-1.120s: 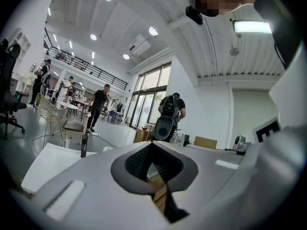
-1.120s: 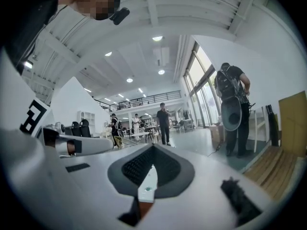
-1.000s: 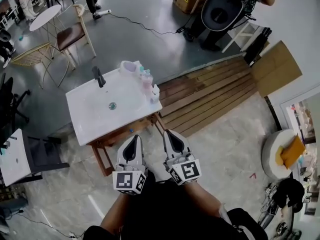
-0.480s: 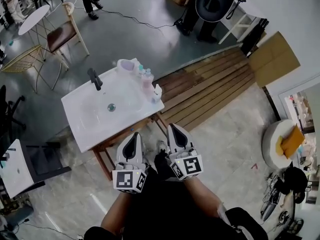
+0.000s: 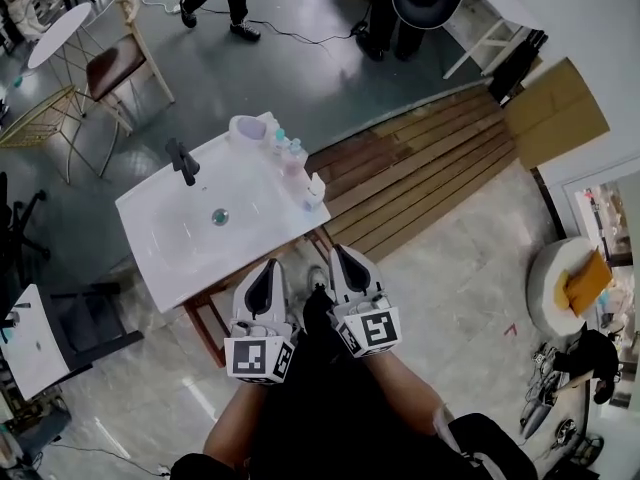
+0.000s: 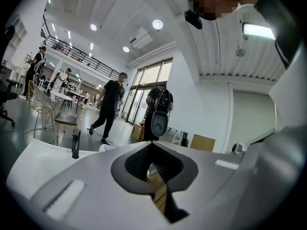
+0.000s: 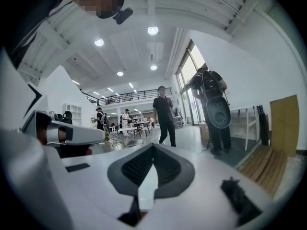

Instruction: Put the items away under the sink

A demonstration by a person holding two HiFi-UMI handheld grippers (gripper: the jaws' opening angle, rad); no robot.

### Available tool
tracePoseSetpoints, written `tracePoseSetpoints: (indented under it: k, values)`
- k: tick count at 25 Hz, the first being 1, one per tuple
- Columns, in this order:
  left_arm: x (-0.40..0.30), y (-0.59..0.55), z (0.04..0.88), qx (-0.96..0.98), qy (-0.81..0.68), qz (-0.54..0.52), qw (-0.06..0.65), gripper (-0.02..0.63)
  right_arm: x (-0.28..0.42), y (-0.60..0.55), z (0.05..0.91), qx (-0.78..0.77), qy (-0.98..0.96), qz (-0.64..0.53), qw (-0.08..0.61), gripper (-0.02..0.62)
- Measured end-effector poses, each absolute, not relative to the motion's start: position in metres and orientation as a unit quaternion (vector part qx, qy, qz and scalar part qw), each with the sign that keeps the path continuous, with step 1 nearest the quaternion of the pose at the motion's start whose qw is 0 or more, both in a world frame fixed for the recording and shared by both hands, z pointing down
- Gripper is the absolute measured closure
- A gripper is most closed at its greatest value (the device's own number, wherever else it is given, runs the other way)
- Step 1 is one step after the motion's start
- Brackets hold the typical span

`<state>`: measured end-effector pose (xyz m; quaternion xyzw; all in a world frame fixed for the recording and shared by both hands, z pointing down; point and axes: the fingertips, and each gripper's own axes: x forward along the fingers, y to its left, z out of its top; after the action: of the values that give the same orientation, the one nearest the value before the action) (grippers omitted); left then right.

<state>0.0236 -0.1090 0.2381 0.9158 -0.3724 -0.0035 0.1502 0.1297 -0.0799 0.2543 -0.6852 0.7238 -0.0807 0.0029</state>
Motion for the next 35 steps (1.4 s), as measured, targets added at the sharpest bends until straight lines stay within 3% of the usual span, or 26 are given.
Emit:
tracePoseSetpoints:
  k: [18, 35]
  values:
    - [0.06, -0.158, 0.291, 0.915, -0.365, 0.014, 0.17, 0.601, 0.162, -0.132, 0.333, -0.694, 0.713, -0.102, -0.013, 0.577]
    - [0.076, -0.183, 0.332, 0.91, -0.372, 0.024, 0.181, 0.6, 0.174, -0.177, 0.393, -0.69, 0.715, -0.109, -0.035, 0.465]
